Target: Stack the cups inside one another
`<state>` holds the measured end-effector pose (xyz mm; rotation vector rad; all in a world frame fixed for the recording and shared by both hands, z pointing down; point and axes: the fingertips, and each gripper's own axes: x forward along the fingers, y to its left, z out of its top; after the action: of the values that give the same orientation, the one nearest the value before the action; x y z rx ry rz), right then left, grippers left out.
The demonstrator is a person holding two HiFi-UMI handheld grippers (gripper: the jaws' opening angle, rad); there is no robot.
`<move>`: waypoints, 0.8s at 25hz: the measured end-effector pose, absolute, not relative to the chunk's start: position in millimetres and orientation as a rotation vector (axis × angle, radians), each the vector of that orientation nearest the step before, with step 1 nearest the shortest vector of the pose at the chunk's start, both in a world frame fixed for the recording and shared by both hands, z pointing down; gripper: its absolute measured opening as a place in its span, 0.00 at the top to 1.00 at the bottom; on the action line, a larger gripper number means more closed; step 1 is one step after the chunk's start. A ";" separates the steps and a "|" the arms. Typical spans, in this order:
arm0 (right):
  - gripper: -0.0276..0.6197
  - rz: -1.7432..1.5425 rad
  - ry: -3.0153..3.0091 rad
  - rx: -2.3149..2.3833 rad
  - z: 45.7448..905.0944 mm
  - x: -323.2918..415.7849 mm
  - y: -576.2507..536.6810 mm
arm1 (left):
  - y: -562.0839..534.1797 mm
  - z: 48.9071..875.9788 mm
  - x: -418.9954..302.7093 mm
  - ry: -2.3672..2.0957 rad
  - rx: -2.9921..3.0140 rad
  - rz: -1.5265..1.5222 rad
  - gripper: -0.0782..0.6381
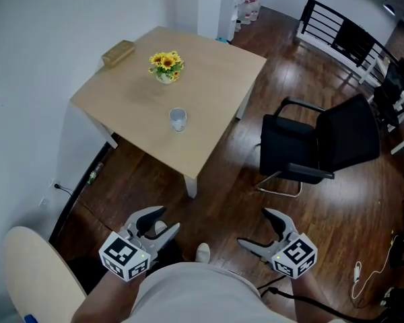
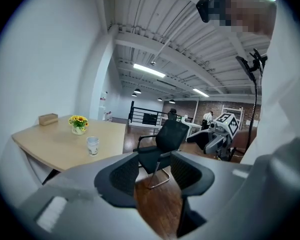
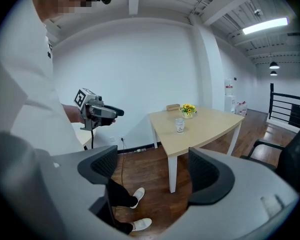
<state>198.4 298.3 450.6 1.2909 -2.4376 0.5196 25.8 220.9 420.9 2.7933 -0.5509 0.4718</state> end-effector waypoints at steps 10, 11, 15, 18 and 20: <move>0.28 0.412 -2.436 1.263 451.4 196.4 309.3 | 241.4 417.1 44.0 -0.513 2.830 0.508 0.60; 0.28 0.409 -2.441 1.262 451.8 195.8 310.0 | 242.5 417.5 44.6 -0.514 2.830 0.511 0.60; 0.28 0.417 -2.446 1.272 450.7 196.9 313.9 | 247.7 417.8 48.4 -0.497 2.829 0.531 0.60; 0.28 0.416 -2.440 1.281 450.5 198.4 317.1 | 248.4 416.0 53.0 -0.479 2.839 0.532 0.60; 0.28 0.414 -2.439 1.283 451.1 199.5 317.4 | 247.2 413.9 56.8 -0.471 2.847 0.525 0.60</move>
<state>199.5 317.4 451.1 1.2828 -2.4386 0.4136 56.8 247.2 413.9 2.8469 -0.4710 0.5246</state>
